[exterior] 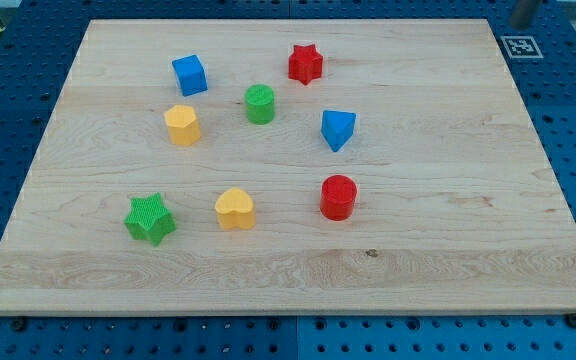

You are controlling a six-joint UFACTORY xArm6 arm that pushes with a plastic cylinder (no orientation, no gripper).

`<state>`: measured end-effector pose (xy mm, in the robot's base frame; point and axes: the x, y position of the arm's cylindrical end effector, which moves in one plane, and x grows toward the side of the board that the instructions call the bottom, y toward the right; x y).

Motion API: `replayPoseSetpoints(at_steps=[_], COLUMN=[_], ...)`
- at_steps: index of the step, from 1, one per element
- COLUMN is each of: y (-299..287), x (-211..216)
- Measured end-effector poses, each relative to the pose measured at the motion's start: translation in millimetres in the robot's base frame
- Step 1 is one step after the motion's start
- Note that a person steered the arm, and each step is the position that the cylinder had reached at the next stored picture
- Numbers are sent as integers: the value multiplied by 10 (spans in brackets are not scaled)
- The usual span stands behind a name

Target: Move the red star towards center right

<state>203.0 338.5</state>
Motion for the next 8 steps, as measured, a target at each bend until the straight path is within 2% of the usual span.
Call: replayPoseSetpoints(at_steps=[3,4,5,6,7,8], y=[-2,-51,-515,-1491,-2090,-2106], x=[-5,547,1453,1568,1351,1382])
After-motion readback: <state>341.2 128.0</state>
